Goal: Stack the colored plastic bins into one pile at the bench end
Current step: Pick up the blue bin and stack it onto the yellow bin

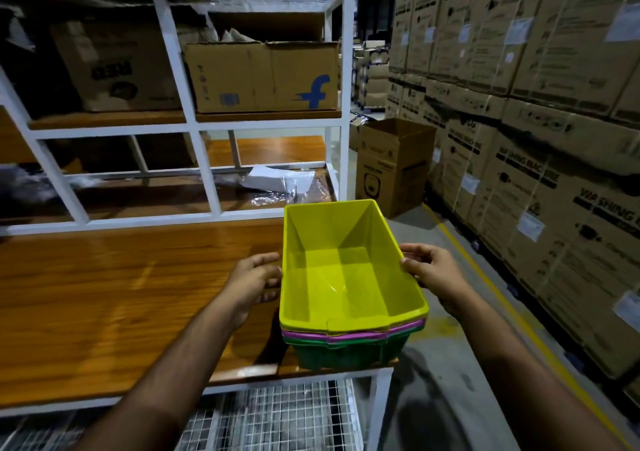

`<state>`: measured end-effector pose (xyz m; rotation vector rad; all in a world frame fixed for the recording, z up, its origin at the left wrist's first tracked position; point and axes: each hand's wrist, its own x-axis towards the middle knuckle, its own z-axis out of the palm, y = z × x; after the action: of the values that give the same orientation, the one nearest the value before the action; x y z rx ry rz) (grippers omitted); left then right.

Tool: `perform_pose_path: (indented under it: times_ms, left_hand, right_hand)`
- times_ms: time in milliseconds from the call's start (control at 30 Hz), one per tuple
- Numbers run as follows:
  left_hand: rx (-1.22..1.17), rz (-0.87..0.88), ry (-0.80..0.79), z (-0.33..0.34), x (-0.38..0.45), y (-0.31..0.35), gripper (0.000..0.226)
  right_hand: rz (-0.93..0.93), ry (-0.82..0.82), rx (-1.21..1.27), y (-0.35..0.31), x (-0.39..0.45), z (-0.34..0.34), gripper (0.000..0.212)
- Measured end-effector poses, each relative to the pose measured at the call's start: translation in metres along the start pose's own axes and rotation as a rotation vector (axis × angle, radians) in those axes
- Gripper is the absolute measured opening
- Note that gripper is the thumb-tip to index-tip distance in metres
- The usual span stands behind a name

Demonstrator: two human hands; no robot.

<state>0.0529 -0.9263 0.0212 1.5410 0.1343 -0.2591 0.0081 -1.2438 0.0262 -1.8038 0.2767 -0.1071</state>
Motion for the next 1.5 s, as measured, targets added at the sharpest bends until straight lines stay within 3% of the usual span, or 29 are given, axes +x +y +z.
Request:
perform_pose_path:
  times_ms: [133, 200, 400, 567, 733, 900, 1233, 1500]
  left_hand:
    - [0.2, 0.089, 0.024, -0.027, -0.019, -0.006, 0.03]
    - [0.339, 0.143, 0.074, -0.05, -0.03, -0.013, 0.029]
    - [0.617, 0.235, 0.208, -0.148, -0.06, -0.033, 0.039]
    - [0.858, 0.263, 0.276, -0.238, -0.088, -0.044, 0.051]
    - [1.132, 0.272, 0.375, -0.348, -0.126, -0.066, 0.057]
    - [1.239, 0.212, 0.412, -0.475, -0.158, -0.079, 0.059]
    - [1.288, 0.191, 0.531, -0.682, -0.17, -0.068, 0.067]
    - [1.339, 0.165, 0.555, -0.833, -0.116, -0.064, 0.069]
  right_hand:
    - [-0.165, 0.163, -0.712, -0.013, 0.001, 0.015, 0.044]
    - [-0.263, 0.173, -0.821, -0.026, -0.008, 0.037, 0.05]
    - [-0.572, -0.012, -0.898, -0.071, -0.052, 0.144, 0.056]
    - [-0.727, -0.211, -0.932, -0.09, -0.091, 0.257, 0.06]
    - [-0.715, -0.34, -1.005, -0.084, -0.12, 0.384, 0.066]
    - [-0.678, -0.313, -1.062, -0.091, -0.149, 0.509, 0.071]
    - [-0.714, -0.335, -1.046, -0.131, -0.173, 0.702, 0.068]
    - [-0.722, -0.406, -1.012, -0.146, -0.14, 0.875, 0.069]
